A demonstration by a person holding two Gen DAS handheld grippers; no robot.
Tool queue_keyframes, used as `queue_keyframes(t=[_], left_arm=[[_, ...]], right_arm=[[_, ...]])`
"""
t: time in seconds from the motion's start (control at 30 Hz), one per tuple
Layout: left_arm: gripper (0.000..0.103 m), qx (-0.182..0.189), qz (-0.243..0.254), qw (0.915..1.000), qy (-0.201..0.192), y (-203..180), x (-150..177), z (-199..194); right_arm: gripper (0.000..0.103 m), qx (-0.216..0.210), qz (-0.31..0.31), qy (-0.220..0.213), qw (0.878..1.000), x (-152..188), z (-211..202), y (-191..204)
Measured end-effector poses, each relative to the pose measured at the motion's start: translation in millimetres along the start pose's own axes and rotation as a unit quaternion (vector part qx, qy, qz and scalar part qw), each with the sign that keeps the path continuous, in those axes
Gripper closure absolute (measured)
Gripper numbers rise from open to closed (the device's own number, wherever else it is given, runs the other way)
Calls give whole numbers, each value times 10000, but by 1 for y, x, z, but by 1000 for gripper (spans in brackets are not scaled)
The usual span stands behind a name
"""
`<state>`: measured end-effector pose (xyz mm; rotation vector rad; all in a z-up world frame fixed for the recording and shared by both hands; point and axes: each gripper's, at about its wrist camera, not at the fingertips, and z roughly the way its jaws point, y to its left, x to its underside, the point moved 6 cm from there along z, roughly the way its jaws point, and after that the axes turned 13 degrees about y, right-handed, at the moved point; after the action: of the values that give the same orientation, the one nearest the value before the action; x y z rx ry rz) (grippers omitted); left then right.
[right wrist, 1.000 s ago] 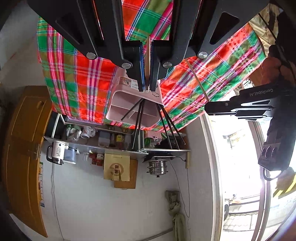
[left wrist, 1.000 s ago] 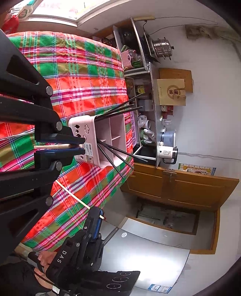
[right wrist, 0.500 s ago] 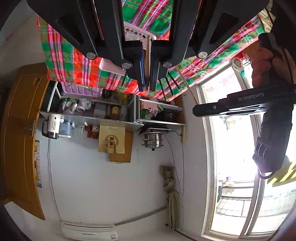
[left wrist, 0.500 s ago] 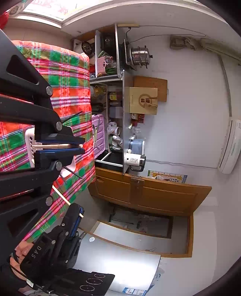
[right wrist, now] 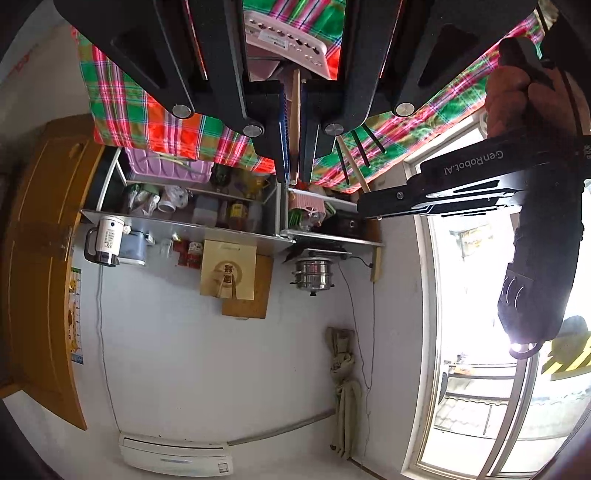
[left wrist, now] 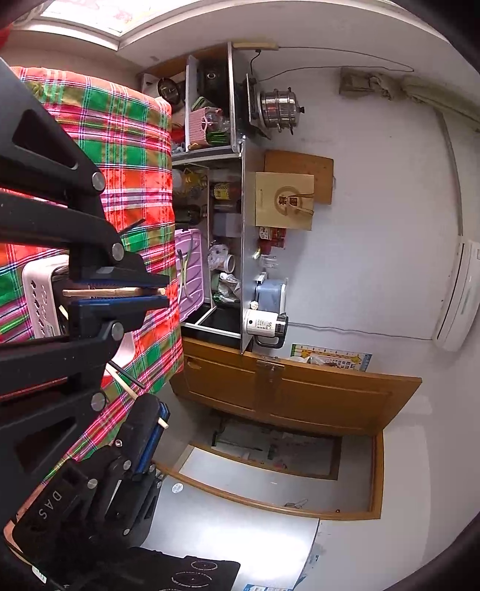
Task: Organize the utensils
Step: 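Lower the chopsticks into the basket and open both tools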
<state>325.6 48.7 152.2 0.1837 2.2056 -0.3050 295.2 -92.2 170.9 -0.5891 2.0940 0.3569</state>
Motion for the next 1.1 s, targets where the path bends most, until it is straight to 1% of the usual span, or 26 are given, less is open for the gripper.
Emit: queue_keyframes(t=[0.23,0.47,0.7,0.8,0.83,0.87,0.9,0.93,1.1], left_arm=[[99,-34,63,9990,448,2,13,27],[99,-124,117,9964,832,1,24,47],[99,-166,176,9960,858,-2,26,47],[99,-147,148,9961,862,-2,26,46],[99,-146,145,9960,865,-2,24,47],[99,-148,138,9961,863,-1,24,47],[98,-137,132,9961,861,-2,24,46],[98,-120,122,9962,853,-2,24,46],[91,-66,51,9974,721,-2,25,33]], right_arm=[[98,38,4,361,9993,14,25,-1],[98,47,-22,652,9979,25,38,-2],[98,15,-63,988,9951,36,54,-3],[98,-37,-74,1052,9944,39,54,-2],[98,-41,-73,1062,9943,39,54,-2],[96,-44,-75,1059,9943,39,53,-2],[91,-53,-78,1046,9945,38,53,-2],[90,-77,-82,1021,9947,38,51,-2],[89,-84,-48,886,9960,36,35,-1]])
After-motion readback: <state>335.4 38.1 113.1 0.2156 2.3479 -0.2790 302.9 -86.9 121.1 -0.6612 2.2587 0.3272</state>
